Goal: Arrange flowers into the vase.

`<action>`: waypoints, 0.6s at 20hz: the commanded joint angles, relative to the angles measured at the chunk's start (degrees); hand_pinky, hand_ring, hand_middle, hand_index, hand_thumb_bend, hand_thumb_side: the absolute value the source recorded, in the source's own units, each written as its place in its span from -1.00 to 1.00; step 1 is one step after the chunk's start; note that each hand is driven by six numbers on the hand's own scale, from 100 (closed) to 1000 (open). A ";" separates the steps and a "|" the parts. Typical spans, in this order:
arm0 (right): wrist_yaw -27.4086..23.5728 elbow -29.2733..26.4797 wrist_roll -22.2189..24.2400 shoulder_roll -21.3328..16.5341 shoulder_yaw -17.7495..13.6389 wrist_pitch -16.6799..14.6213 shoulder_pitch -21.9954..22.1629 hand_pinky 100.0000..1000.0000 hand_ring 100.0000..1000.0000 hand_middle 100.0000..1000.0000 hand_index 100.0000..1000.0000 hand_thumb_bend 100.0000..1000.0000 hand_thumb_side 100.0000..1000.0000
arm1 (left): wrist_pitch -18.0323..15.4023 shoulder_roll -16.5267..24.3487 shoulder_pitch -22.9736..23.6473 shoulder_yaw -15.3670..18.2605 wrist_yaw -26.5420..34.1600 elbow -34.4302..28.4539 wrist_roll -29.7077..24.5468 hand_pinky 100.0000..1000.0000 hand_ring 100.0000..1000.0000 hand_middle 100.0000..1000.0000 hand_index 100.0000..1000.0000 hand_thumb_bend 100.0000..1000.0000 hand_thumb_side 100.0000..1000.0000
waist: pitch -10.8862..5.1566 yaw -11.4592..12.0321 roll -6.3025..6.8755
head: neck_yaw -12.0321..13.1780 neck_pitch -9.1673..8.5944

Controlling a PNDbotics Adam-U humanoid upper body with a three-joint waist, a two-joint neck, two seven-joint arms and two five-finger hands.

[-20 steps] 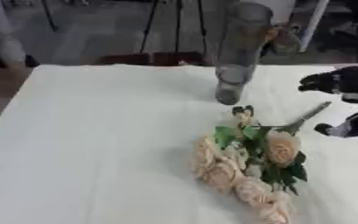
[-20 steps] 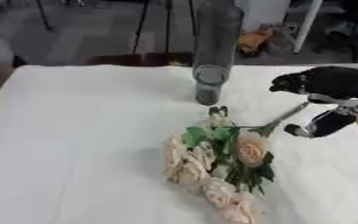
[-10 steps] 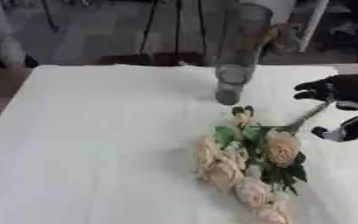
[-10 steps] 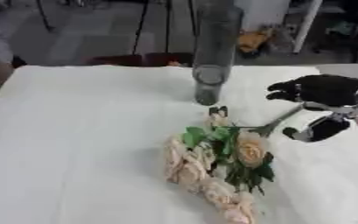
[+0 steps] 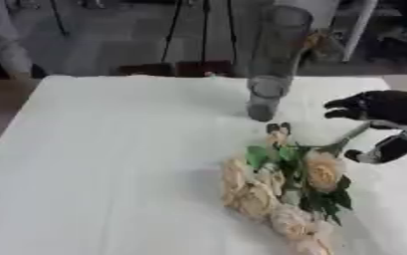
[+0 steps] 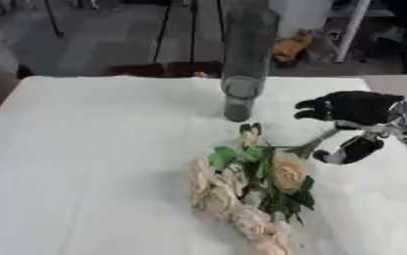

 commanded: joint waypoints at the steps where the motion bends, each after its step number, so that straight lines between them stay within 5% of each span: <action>1: 1.28 2.33 0.40 -0.21 0.55 -1.30 -2.22 0.76 0.83 0.98 1.00 -0.57 -0.02 | -0.12 1.35 -0.55 0.26 0.24 -0.83 -0.08 0.60 0.89 0.92 0.97 -1.00 1.00 | -0.46 0.14 0.78 | -0.46 -0.43; 5: 2.09 5.22 0.51 0.38 1.01 -2.66 -2.73 0.76 0.83 0.98 1.00 -0.67 -0.03 | -0.14 1.41 -0.38 0.39 0.17 -0.83 0.04 0.60 0.88 0.92 0.96 -1.00 1.00 | -0.22 0.32 0.77 | -0.58 -0.52; 12: 2.20 7.65 0.14 1.15 1.30 -4.23 -3.10 0.74 0.77 0.92 1.00 -0.51 -0.08 | -0.16 1.41 -0.38 0.41 0.15 -0.83 0.13 0.60 0.88 0.92 0.96 -1.00 1.00 | 0.01 0.46 0.92 | -0.64 -0.79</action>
